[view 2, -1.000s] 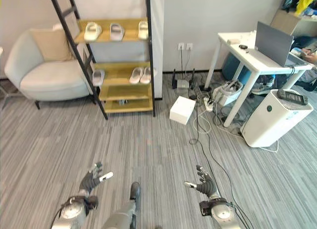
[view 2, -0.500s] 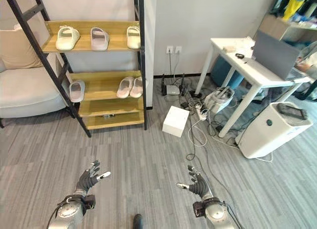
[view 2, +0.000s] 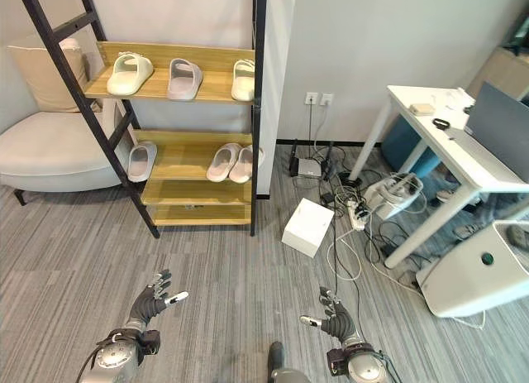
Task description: Arrange the slippers neatly on the shoe rack.
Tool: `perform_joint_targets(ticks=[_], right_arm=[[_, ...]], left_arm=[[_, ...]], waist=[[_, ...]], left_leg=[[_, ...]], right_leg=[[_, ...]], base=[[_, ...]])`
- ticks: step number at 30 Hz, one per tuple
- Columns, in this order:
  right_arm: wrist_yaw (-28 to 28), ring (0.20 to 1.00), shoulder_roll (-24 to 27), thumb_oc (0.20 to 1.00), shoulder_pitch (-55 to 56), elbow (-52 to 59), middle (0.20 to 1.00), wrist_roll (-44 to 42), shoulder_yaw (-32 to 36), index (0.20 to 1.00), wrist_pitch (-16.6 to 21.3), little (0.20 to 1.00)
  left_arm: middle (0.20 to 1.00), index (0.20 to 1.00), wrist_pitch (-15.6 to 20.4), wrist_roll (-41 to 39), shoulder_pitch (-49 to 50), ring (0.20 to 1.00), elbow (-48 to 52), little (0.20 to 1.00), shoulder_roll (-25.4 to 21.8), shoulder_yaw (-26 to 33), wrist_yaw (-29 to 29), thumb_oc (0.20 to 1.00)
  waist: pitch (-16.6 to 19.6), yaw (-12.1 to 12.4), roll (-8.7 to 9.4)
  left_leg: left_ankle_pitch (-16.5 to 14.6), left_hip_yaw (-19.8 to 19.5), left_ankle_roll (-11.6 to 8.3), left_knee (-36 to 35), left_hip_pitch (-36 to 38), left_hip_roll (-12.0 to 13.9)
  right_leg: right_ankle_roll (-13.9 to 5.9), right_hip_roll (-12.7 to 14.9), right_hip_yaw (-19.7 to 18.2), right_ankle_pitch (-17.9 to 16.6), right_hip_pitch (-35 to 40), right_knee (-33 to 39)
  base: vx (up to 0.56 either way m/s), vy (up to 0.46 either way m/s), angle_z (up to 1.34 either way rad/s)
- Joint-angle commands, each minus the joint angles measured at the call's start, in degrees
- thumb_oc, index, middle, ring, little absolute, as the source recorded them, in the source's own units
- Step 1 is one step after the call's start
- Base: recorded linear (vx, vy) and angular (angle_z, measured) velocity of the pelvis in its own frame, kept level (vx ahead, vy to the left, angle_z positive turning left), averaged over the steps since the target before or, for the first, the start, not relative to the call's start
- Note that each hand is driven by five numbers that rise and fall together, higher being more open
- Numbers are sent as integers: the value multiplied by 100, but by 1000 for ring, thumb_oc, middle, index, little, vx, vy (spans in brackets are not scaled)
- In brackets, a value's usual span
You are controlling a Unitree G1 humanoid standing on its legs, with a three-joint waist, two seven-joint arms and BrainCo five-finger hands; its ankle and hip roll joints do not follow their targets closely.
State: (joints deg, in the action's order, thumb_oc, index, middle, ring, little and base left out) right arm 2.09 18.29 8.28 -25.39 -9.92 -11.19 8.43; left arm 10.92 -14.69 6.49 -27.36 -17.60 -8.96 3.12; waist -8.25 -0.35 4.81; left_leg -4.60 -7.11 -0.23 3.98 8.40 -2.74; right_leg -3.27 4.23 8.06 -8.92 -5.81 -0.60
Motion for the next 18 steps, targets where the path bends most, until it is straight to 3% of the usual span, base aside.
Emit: perform_joint_targets(ticks=[1, 3, 4, 6, 7, 8, 9, 10, 11, 13, 16, 17, 18], right_arm=[[56, 1000, 334, 1000, -99, 337, 1000, -196, 67, 1000, 288, 1000], [85, 1000, 367, 1000, -101, 341, 1000, -184, 88, 1000, 272, 1000], [122, 1000, 406, 1000, -78, 334, 1000, -197, 127, 1000, 244, 1000], [139, 1000, 425, 1000, -64, 321, 1000, -206, 176, 1000, 241, 1000], [186, 1000, 450, 1000, -62, 301, 1000, -223, 227, 1000, 259, 1000], [204, 1000, 454, 1000, -61, 290, 1000, -233, 233, 1000, 269, 1000], [228, 1000, 455, 1000, -44, 261, 1000, -240, 242, 1000, 289, 1000], [228, 1000, 455, 1000, -44, 261, 1000, -240, 242, 1000, 289, 1000], [286, 1000, 468, 1000, -55, 238, 1000, -202, 260, 1000, 289, 1000], [319, 1000, 434, 1000, -52, 193, 1000, -156, 254, 1000, 273, 1000], [251, 1000, 433, 1000, -25, 234, 1000, -141, 241, 1000, 253, 1000], [179, 1000, 420, 1000, -21, 271, 1000, -95, 206, 1000, 230, 1000], [177, 1000, 365, 1000, -12, 264, 1000, -17, 188, 1000, 194, 1000]], left_arm=[[1000, 1000, 330, -86, -347, 1000, 241, 1000, -35, 93, 63, 1000], [1000, 1000, 326, -123, -357, 1000, 243, 1000, -37, 100, 77, 1000], [1000, 1000, 310, -182, -358, 1000, 244, 1000, -39, 118, 70, 1000], [1000, 1000, 308, -188, -349, 1000, 243, 1000, -61, 135, 81, 1000], [1000, 1000, 295, -194, -330, 1000, 243, 1000, -92, 134, 107, 1000], [1000, 1000, 292, -207, -331, 1000, 249, 1000, -109, 135, 121, 1000], [1000, 1000, 290, -206, -323, 1000, 245, 1000, -118, 146, 151, 1000], [1000, 1000, 290, -205, -322, 1000, 245, 1000, -118, 146, 151, 1000], [1000, 1000, 283, -212, -352, 1000, 211, 1000, -116, 171, 196, 1000], [1000, 1000, 264, -184, -386, 1000, 107, 1000, -96, 184, 238, 1000], [1000, 1000, 266, -187, -330, 1000, 137, 1000, -110, 222, 235, 1000], [1000, 1000, 277, -162, -300, 1000, 196, 1000, -130, 209, 220, 1000], [1000, 1000, 278, -128, -288, 1000, 210, 1000, -173, 184, 211, 1000]], waist=[[-157, -47, -43], [-185, -16, -12], [-239, 64, 74], [-255, 130, 90], [-261, 222, 101], [-259, 250, 44], [-264, 290, -41], [-270, 290, -38], [-288, 353, -85], [-283, 423, -76], [-174, 470, -147], [-58, 532, -216], [46, 521, -172]], left_leg=[[567, 234, -381, 1833, -585, 235], [639, 340, -387, 2133, -835, 259], [658, 624, -322, 2167, -1302, 357], [529, 779, -267, 1961, -1478, 459], [540, 951, -274, 1248, -1786, 717], [698, 955, -321, 860, -1846, 859], [1166, 973, -446, 317, -1914, 1059], [1179, 975, -447, 293, -1895, 1056], [1517, 1268, -569, -302, -2188, 1367], [1701, 1588, -660, -737, -2364, 1604], [1781, 1618, -735, -804, -2278, 1688], [1958, 1376, -812, -762, -2241, 1638], [1930, 1409, -745, -695, -2100, 1525]], right_leg=[[-175, -135, -74, 472, 392, 12], [-136, -103, -82, 545, 493, 25], [-101, -16, -93, 693, 739, 63], [-123, 0, -130, 786, 874, 108], [-176, 57, -117, 969, 1083, 165], [-191, 32, -100, 1044, 1129, 175], [-215, -6, -84, 1172, 1241, 173], [-214, -3, -83, 1174, 1249, 172], [-248, 46, -24, 1338, 1461, 174], [-331, 119, -7, 1459, 1740, 194], [-437, 158, -73, 1496, 1860, 171], [-552, 289, -179, 1567, 2021, 175], [-614, 472, -306, 1534, 2028, 79]], base=[[215, -93, 3], [231, -64, -13], [288, 10, 4], [326, 62, 26], [322, 150, 6], [437, 220, -2], [210, 137, -3], [364, 211, -3], [347, 210, 0], [413, 264, 32], [285, 228, -5], [563, 516, -28], [444, 419, -19]])
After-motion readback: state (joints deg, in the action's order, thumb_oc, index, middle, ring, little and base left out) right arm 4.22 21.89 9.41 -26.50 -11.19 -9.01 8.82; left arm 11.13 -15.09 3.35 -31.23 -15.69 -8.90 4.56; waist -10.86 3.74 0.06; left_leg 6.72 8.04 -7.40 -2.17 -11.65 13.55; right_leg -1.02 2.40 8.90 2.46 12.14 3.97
